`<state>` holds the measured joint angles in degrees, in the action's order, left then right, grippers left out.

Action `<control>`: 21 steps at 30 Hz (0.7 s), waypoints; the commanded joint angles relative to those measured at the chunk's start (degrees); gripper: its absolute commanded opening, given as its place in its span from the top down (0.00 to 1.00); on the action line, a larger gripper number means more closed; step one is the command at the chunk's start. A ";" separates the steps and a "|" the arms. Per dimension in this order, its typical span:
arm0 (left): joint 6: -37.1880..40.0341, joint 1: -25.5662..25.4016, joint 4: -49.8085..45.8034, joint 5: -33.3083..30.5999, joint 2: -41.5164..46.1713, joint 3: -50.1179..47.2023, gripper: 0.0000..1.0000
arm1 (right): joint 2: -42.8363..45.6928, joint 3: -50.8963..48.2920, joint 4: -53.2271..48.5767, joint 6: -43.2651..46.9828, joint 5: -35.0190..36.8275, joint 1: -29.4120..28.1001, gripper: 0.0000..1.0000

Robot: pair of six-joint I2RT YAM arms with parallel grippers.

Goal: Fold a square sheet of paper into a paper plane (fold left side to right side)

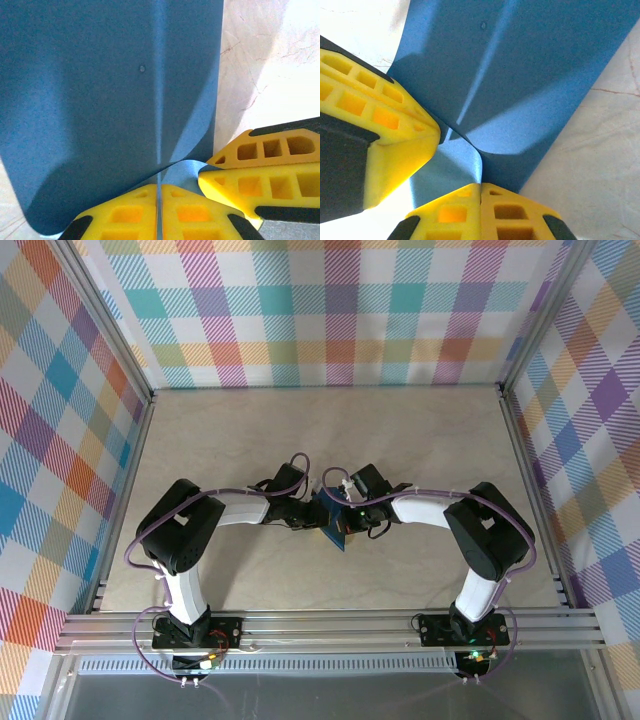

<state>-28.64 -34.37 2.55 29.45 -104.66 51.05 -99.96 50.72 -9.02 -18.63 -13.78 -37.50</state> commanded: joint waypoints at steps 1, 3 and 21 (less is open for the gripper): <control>1.49 -0.08 -3.52 -2.46 -1.50 0.52 0.88 | -1.45 -0.23 -5.52 0.81 4.10 0.53 0.98; 1.09 -0.21 -3.57 -2.51 -1.81 0.14 0.89 | -0.72 0.50 -5.58 0.81 3.53 0.83 0.97; -1.77 -0.52 -2.85 -4.14 -2.66 -0.77 0.90 | 12.14 -1.90 -9.01 -4.30 -10.70 4.27 0.85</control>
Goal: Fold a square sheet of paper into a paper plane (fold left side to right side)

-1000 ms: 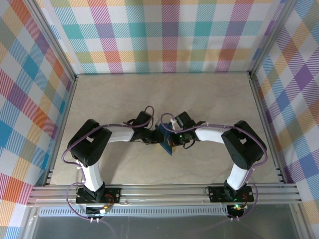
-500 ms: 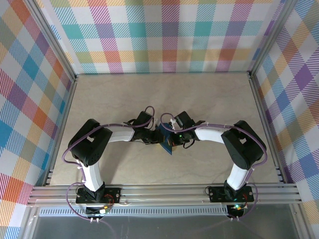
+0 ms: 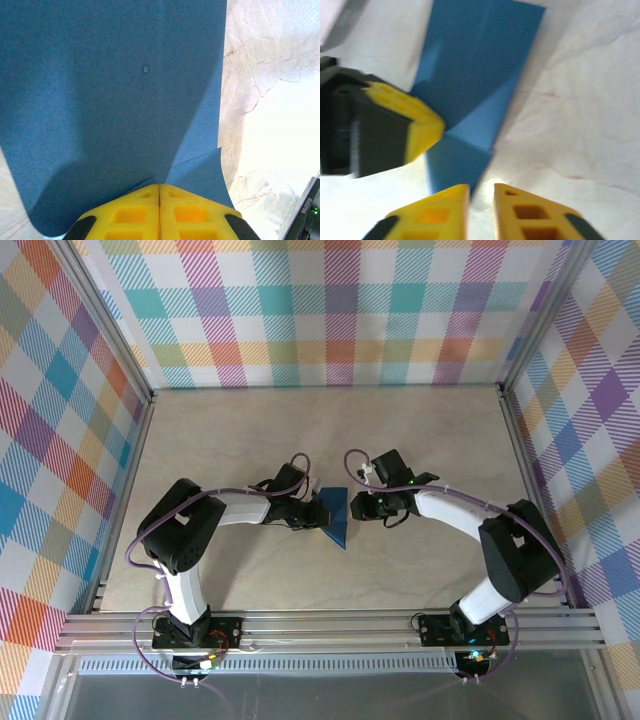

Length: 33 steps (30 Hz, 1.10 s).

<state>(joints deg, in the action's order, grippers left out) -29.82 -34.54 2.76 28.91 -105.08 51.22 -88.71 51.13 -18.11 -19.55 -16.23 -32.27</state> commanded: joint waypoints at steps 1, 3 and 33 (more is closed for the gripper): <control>-0.65 -0.35 -2.98 -3.59 -2.18 -1.01 0.90 | 0.75 -3.01 1.72 -4.82 -10.62 -1.69 0.88; -0.61 -0.35 -3.02 -3.73 -2.23 -0.96 0.90 | -0.24 -3.77 4.25 -7.16 -14.74 -3.29 0.93; -0.50 -0.44 -3.80 -4.03 -2.08 -0.25 0.90 | -10.78 -5.42 7.50 -10.16 -12.58 -6.21 0.96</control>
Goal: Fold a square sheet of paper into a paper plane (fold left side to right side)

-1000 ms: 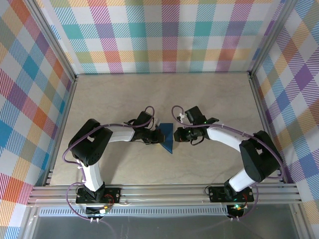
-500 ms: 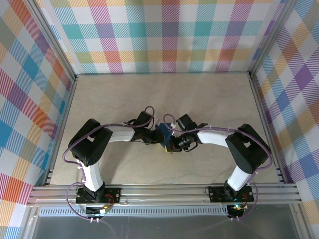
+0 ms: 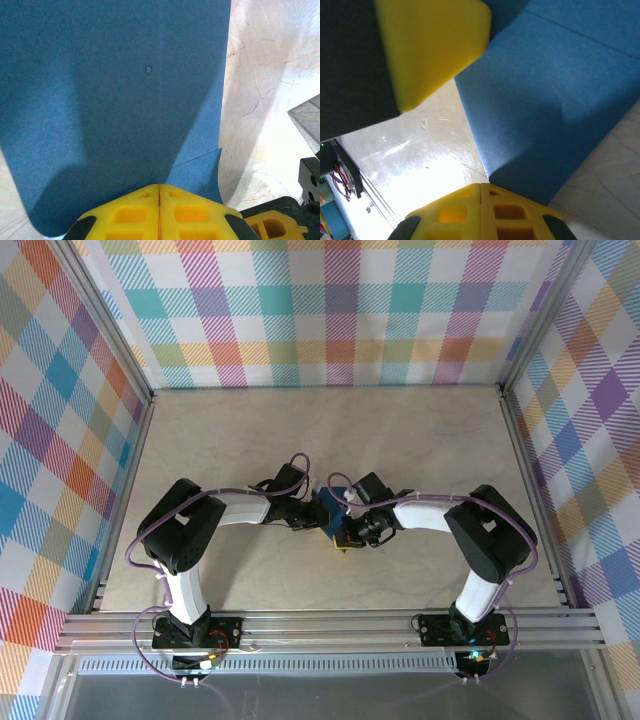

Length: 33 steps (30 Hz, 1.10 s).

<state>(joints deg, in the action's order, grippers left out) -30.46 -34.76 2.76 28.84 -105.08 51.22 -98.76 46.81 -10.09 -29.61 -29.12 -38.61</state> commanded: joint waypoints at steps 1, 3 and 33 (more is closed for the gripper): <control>0.23 -0.22 -4.03 -4.05 -2.15 -0.23 0.90 | -0.76 -1.15 -0.50 -0.08 0.47 0.11 0.96; 0.30 -0.22 -4.22 -4.23 -2.13 -0.08 0.90 | -0.73 -1.41 -0.70 -0.09 0.60 0.12 0.96; -3.46 -0.22 -3.43 -5.72 -1.71 -0.56 0.90 | 12.58 -7.30 -4.93 -0.41 -1.37 1.03 0.97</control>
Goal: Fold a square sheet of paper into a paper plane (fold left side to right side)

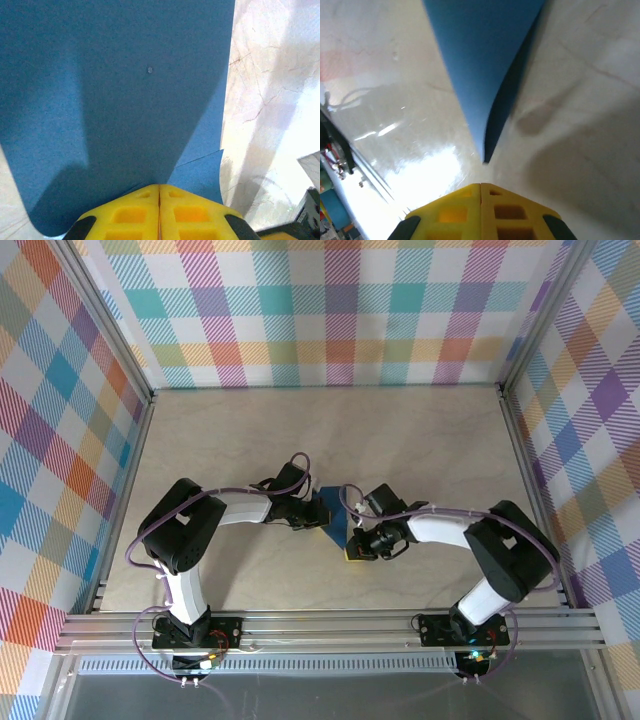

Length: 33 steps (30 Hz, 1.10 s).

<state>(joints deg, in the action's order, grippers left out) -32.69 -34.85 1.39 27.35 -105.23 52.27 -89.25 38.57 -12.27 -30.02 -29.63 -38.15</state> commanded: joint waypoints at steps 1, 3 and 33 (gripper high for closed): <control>-1.19 -0.13 -1.93 -4.33 -1.54 -1.61 0.90 | 3.52 1.39 -2.16 -0.10 -1.02 0.84 0.97; -1.23 -0.13 -2.05 -4.23 -1.63 -1.48 0.90 | 2.89 2.49 -0.67 -0.17 -1.00 1.06 0.98; 2.84 -0.13 6.50 -4.14 10.01 -4.95 0.89 | -14.25 2.57 -0.56 0.15 8.48 1.24 1.00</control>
<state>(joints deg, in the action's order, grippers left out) -31.29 -34.85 3.75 24.27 -98.94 49.98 -99.31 44.99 -7.75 -30.02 -28.62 -36.71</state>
